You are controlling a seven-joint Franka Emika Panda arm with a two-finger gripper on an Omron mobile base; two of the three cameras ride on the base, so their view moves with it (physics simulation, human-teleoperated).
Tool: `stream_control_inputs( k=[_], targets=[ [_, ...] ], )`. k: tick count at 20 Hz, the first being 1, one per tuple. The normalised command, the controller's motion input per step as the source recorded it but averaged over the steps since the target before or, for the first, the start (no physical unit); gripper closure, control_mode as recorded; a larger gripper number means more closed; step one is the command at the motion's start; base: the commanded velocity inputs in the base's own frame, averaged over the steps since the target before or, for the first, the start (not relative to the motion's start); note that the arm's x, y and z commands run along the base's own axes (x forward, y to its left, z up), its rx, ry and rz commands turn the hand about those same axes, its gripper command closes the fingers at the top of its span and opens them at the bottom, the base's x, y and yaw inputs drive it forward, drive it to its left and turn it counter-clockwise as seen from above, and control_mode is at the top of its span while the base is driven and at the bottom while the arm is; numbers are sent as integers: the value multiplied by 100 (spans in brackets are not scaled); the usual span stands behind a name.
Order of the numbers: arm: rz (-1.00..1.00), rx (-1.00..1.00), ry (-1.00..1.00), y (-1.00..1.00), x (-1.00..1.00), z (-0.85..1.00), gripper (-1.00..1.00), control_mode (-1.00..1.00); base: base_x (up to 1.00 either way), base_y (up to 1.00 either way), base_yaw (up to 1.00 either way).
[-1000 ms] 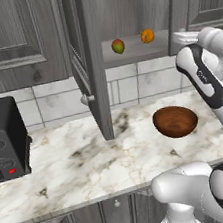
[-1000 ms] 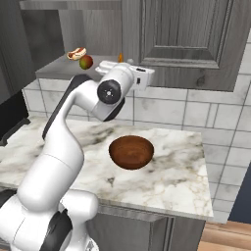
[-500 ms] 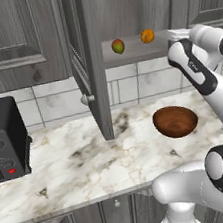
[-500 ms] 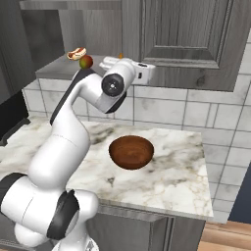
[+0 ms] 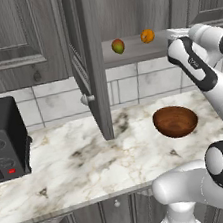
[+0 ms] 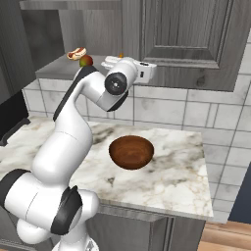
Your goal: Open the cabinet. Pick the mango and orange from the cabinet and place them into the bowl. Then close the cabinet.
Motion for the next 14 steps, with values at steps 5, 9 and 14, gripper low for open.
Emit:
stream_control_inputs(
  k=[5, 9, 14],
  targets=[
    [0, 0, 0, -13, 28, -4, -100, -100, 0, 0, 0],
    [0, 0, 0, -12, 44, -17, -100, -100, 0, 0, 0],
    [0, -3, 0, -5, 44, -24, 100, -100, 0, 0, 0]
  ],
)
